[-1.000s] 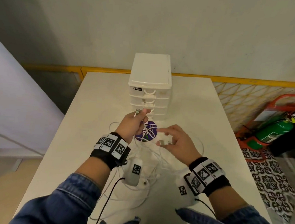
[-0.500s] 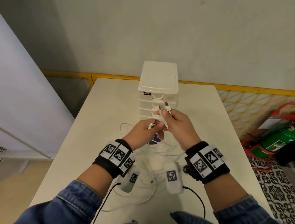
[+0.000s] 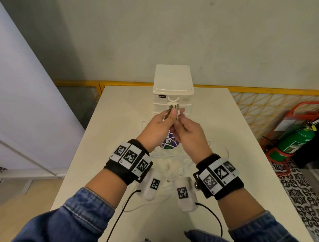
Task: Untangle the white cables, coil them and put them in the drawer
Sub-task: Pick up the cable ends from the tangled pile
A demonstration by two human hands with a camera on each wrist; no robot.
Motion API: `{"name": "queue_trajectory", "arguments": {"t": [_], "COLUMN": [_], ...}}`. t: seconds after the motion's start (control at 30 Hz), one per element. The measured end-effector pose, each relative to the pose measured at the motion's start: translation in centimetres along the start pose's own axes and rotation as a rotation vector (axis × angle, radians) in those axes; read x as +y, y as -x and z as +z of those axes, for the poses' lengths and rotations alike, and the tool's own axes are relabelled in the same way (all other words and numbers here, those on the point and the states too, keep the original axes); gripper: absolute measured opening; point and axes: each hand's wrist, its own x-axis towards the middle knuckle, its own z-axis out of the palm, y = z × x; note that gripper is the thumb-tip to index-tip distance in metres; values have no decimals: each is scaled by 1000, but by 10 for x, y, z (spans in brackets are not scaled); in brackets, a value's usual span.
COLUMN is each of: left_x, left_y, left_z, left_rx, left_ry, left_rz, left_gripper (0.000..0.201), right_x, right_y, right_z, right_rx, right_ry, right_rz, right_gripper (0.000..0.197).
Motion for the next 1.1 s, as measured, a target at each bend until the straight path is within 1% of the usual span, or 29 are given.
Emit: {"name": "queue_trajectory", "arguments": {"t": [0.03,0.1,0.2,0.23,0.3,0.37,0.43,0.5,0.57,0.63,0.7,0.77,0.83,0.9,0.93,1.0,1.03,1.07,1.1], "left_x": [4,10,13,13,15,18,21,27,32,33,31,24,10,-10,-20,-34,-38,-39,-38], "left_y": [4,11,14,13,10,7,5,1,-4,-11,-17,-21,-25,-31,-34,-37,-37,-37,-36], "left_z": [1,2,2,2,2,4,6,7,7,6,4,3,2,1,0,-4,-7,-9,-8], "left_rx": [-19,-34,-24,-24,-14,3,20,39,60,99,136,188,273,372,415,510,577,639,664], "left_ry": [20,43,51,46,7,-27,-12,18,57,163,253,284,292,258,225,107,-15,-176,-335], "left_rz": [1,4,32,41,52,60,67,79,115,149,163,166,105,-36,-118,-259,-257,-161,10], "left_gripper": [36,36,34,34,42,50,44,38,38,38,37,35,33,34,40,70,79,77,66], "right_x": [0,0,6,7,11,12,9,7,8,15,21,25,28,32,35,42,45,45,46], "right_y": [1,5,7,8,8,9,11,14,15,13,10,4,-3,-7,-9,-11,-12,-14,-16], "right_z": [-1,-1,3,5,10,12,9,2,-6,-15,-25,-36,-45,-51,-52,-56,-59,-61,-64], "right_rx": [31,44,30,8,-78,-176,-243,-283,-317,-347,-341,-302,-261,-236,-234,-245,-255,-271,-289], "right_ry": [13,-12,-1,28,39,-56,-147,-181,-204,-200,-155,-87,33,134,175,256,295,328,361], "right_rz": [-20,-11,26,32,33,33,39,25,30,51,47,28,-10,-53,-70,-81,-79,-77,-77], "right_gripper": [22,21,30,31,22,14,13,19,29,30,28,25,24,23,24,24,25,25,25]}}
